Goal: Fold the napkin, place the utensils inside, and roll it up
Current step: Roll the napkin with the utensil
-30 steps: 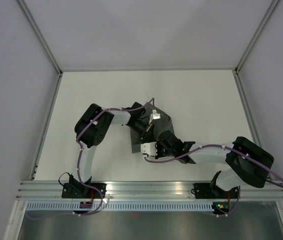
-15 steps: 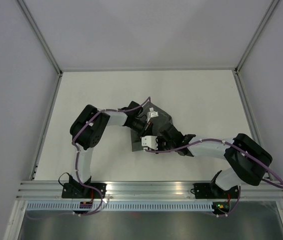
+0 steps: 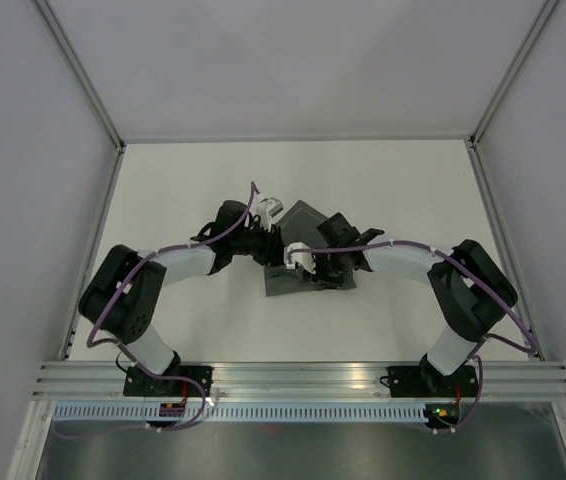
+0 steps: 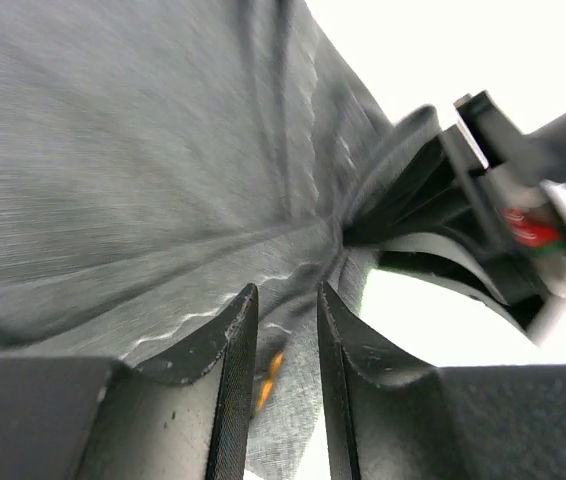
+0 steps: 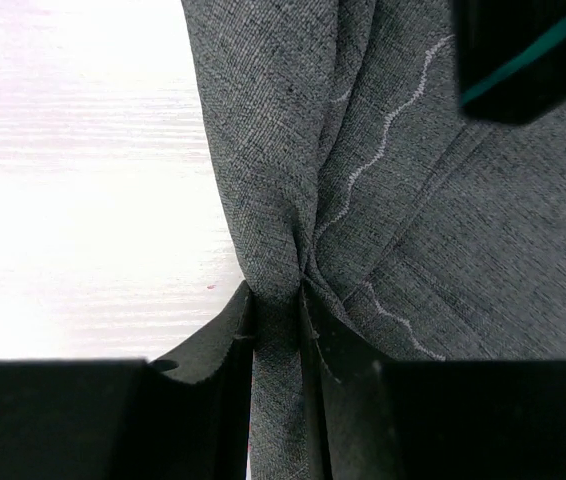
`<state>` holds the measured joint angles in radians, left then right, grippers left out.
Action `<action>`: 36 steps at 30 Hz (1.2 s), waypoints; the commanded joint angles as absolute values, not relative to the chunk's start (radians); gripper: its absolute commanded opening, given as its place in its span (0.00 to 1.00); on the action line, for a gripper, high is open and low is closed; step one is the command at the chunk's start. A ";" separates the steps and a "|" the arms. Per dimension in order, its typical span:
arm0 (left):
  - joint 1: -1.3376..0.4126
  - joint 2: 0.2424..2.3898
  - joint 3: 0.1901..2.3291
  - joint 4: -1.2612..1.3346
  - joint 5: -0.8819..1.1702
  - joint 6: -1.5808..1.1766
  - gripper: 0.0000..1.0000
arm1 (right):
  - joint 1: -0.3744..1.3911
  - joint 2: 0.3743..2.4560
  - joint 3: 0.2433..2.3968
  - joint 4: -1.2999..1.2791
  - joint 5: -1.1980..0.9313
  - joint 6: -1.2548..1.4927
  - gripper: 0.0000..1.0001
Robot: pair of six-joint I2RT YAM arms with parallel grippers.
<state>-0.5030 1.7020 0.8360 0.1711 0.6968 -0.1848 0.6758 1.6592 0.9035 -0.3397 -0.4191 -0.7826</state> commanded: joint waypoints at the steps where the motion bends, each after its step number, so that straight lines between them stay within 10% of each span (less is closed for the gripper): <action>1: -0.505 1.555 0.729 0.389 0.427 -0.278 0.35 | 0.640 1.768 1.014 -0.587 -0.557 -0.839 0.08; 14: -0.626 1.114 0.489 0.484 -0.033 -0.125 0.33 | 0.500 2.178 1.480 -1.066 -0.785 -0.980 0.07; 36: -1.014 1.503 0.684 0.374 -0.155 0.495 0.36 | 0.489 2.439 1.727 -1.246 -0.710 -0.916 0.07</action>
